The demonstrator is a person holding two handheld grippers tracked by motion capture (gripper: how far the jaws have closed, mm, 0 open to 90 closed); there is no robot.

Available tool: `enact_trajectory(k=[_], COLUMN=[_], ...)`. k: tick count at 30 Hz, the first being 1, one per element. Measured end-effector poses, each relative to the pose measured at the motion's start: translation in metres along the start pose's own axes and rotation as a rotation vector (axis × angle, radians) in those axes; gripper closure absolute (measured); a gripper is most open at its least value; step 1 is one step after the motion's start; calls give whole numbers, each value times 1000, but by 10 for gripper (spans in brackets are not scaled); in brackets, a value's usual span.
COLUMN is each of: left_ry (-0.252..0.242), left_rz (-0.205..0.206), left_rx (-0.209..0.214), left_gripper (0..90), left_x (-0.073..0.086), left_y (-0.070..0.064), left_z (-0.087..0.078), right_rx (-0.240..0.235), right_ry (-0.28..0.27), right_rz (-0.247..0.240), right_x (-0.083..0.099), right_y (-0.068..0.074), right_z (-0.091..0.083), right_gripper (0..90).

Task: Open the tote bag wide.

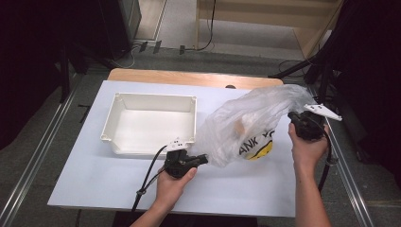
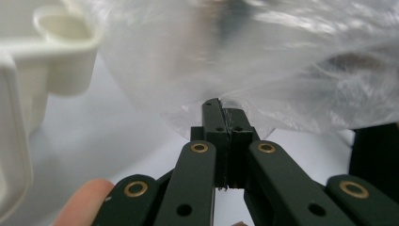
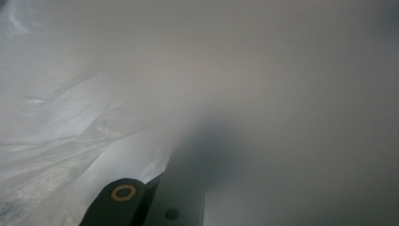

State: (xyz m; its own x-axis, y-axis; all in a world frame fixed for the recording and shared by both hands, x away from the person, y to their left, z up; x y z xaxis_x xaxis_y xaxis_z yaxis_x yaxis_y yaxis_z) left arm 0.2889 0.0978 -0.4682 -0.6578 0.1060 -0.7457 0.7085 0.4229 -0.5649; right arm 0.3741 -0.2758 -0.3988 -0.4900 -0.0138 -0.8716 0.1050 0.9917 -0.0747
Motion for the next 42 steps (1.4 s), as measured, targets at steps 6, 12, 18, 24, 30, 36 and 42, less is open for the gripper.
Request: enact_trajectory(k=[6,12,18,24,30,36,42], left_ry=[51,114,129,114,48,-25,-82], left_rz=[-4,21,50,67,98,111,157], left_rx=[-82,-204,-234,-211,-212,-198,-178], left_gripper=[900,900,900,856,686,471,319], left_x=[5,7,8,8,9,8,3], left_y=[2,2,0,-2,-7,-15,-31], left_z=[7,9,12,11,4,-5,-13], right_rx=[2,3,-43,-137,-186,-200,-210], right_ry=[101,187,201,80,-24,-39,-74], right_rz=[-33,-74,-37,2,27,19,22], right_x=[28,56,74,75,62,62,60], right_y=[7,12,7,7,2,-3,-5], right_z=[27,43,45,16,-21,-43,-62], right_gripper=[900,900,780,474,345,296,292])
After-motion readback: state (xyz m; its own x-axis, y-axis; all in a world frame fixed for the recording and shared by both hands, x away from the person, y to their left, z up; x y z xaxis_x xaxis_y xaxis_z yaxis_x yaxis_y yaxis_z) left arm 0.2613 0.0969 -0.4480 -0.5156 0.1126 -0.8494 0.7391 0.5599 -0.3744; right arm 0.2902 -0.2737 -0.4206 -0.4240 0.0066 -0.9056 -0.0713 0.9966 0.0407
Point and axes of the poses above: each handheld gripper's, and its own axes: z roughly forward along the jaws, x roughly out of its underside, y roughly to its left, the point moved 1 cm from there along z, roughly forward along the jaws, and after that the axes turned 14 degrees about x, right-handed, at the moved point
